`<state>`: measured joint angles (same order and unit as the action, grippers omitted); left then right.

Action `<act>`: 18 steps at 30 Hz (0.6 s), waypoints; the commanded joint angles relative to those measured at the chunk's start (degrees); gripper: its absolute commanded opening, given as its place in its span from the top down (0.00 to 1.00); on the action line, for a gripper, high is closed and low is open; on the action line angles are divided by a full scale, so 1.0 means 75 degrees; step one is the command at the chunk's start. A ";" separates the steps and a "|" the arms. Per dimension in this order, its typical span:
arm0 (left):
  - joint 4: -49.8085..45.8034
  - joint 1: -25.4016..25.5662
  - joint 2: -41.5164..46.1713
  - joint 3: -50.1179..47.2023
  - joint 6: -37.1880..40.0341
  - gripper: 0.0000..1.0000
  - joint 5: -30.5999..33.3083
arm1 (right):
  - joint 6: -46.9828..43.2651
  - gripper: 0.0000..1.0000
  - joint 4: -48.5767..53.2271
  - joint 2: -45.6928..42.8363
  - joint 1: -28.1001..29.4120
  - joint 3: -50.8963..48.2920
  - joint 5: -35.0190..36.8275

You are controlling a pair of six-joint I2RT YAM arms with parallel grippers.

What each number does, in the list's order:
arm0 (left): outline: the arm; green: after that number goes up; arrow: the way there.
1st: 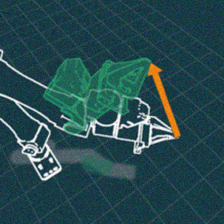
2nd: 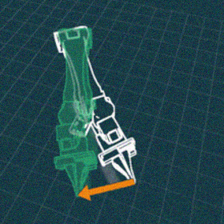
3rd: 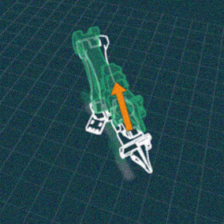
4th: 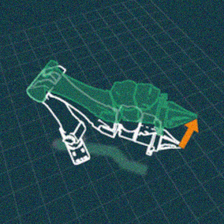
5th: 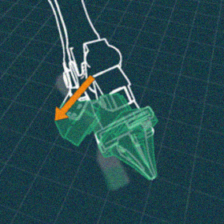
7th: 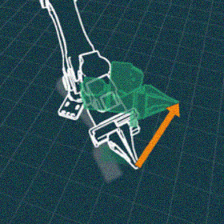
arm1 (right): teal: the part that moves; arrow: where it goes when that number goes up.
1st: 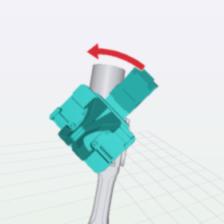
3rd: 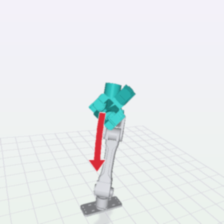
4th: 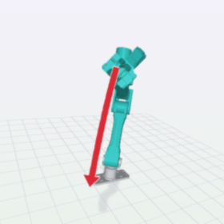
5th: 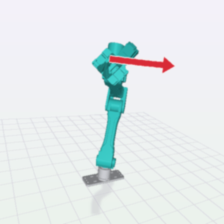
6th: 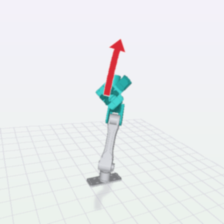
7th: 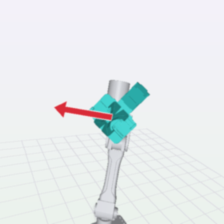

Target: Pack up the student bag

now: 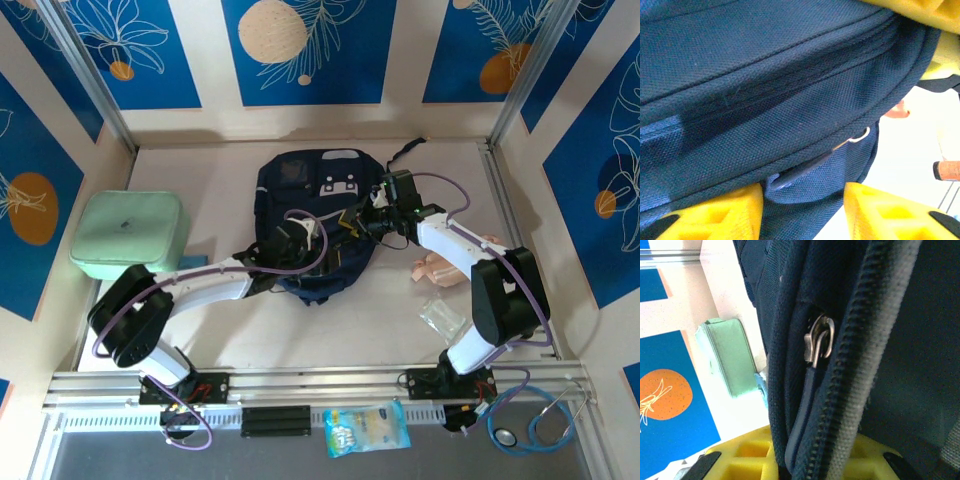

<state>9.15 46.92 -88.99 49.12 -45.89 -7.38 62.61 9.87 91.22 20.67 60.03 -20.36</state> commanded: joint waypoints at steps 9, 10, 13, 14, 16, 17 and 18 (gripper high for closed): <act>0.1639 0.0114 0.0522 -0.0394 0.0540 0.64 0.0062 | -0.0016 0.85 -0.0273 -0.0004 0.0163 0.0222 -0.0532; 0.1682 0.0128 0.0516 -0.0409 0.0546 0.64 0.0067 | -0.0016 0.85 -0.0273 0.0001 0.0163 0.0215 -0.0531; 0.1376 0.0133 0.0397 -0.0290 0.0568 0.64 0.0197 | -0.0004 0.85 -0.0269 0.0001 0.0163 0.0205 -0.0521; 0.1294 0.0132 0.0325 -0.0237 0.0606 0.64 0.0198 | -0.0009 0.85 -0.0272 0.0001 0.0163 0.0188 -0.0520; 0.1128 0.0134 0.0194 -0.0138 0.0601 0.64 0.0230 | -0.0003 0.85 -0.0273 0.0001 0.0163 0.0179 -0.0520; 0.1020 0.0132 0.0128 -0.0074 0.0599 0.64 0.0234 | -0.0004 0.85 -0.0267 0.0001 0.0163 0.0176 -0.0524; 0.0945 0.0137 0.0073 -0.0027 0.0599 0.64 0.0211 | -0.0004 0.85 -0.0272 0.0001 0.0158 0.0176 -0.0529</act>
<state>17.47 47.55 -87.02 46.63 -42.96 -7.33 62.63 9.65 91.31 20.80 60.03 -20.40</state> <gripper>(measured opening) 0.357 0.173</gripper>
